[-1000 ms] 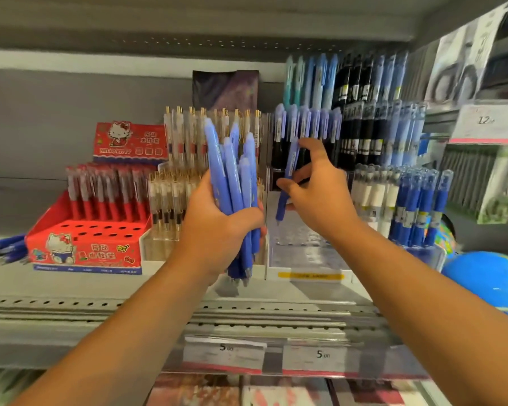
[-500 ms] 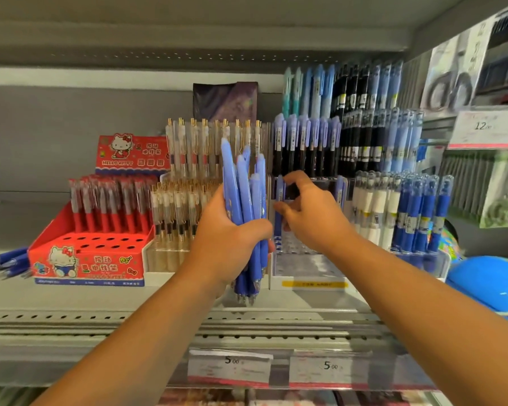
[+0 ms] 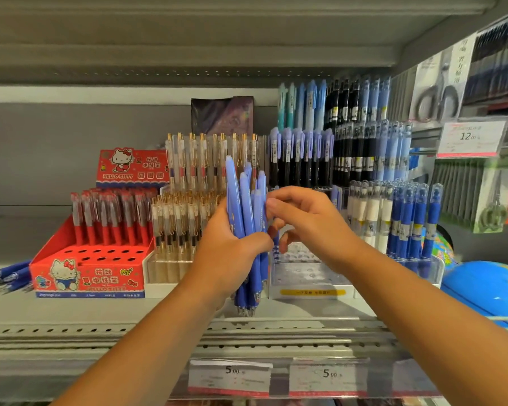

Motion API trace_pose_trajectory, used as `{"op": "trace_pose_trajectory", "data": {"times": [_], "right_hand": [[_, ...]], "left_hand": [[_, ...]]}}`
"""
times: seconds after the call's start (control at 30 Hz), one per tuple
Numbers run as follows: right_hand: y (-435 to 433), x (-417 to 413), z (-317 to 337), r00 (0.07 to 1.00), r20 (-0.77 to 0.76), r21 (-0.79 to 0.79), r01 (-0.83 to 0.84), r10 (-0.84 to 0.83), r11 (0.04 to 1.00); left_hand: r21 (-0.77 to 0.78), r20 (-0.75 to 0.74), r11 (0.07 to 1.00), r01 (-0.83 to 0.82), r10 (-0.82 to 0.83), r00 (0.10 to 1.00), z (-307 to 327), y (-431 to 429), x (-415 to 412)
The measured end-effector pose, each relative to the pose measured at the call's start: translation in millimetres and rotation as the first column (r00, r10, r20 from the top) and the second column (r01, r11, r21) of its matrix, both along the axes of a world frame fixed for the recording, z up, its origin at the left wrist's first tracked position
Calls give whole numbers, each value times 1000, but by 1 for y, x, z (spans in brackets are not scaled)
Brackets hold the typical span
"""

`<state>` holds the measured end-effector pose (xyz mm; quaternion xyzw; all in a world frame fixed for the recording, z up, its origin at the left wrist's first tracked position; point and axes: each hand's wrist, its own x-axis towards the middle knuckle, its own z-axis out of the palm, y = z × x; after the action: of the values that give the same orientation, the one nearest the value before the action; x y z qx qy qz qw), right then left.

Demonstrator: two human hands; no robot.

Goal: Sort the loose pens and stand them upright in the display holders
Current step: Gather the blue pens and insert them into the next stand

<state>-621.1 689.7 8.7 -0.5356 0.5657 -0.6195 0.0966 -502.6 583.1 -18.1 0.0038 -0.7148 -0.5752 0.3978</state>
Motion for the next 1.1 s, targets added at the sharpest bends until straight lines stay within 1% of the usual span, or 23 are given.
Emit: {"op": "trace_pose_trajectory", "data": {"times": [0.07, 0.33, 0.4, 0.53, 0.63, 0.67, 0.73, 0.8, 0.87, 0.97, 1.1], "right_hand": [[2, 2, 1, 997, 18, 3, -74, 74, 997], [3, -2, 1, 980, 97, -26, -172, 174, 985], [3, -2, 1, 977, 123, -39, -170, 174, 985], [2, -6, 2, 967, 205, -116, -127, 149, 985], [2, -9, 3, 974, 219, -183, -23, 64, 983], [3, -10, 3, 981, 193, -207, 25, 15, 978], [4, -14, 1, 987, 44, -224, 159, -153, 962], [5, -18, -1, 945, -126, -224, 270, -303, 936], [5, -20, -3, 907, -199, -246, 320, -371, 915], [6, -25, -1, 860, -242, -300, 374, -450, 877], [7, -33, 1, 825, -238, -322, 432, -513, 843]], "left_hand": [[-5, 8, 1000, 7, -7, 1000, 0, 0, 0], [2, 13, 1000, 22, -22, 1000, 1, 3, -1], [11, 11, 1000, 11, -11, 1000, 0, 3, -1], [9, 2, 1000, -18, 18, 1000, 1, 4, 0], [19, 9, 999, -36, 36, 999, 2, 6, 2], [18, 12, 999, -45, 45, 999, 3, 6, 2], [18, 18, 998, -61, 61, 998, 3, 7, 1], [7, 30, 997, -76, 76, 997, 3, 6, 1], [-15, 38, 995, -98, 98, 994, 2, 6, 1], [-15, 35, 992, -125, 125, 992, 2, 6, 1], [-19, 39, 992, -129, 129, 991, 1, 5, 2]]}}
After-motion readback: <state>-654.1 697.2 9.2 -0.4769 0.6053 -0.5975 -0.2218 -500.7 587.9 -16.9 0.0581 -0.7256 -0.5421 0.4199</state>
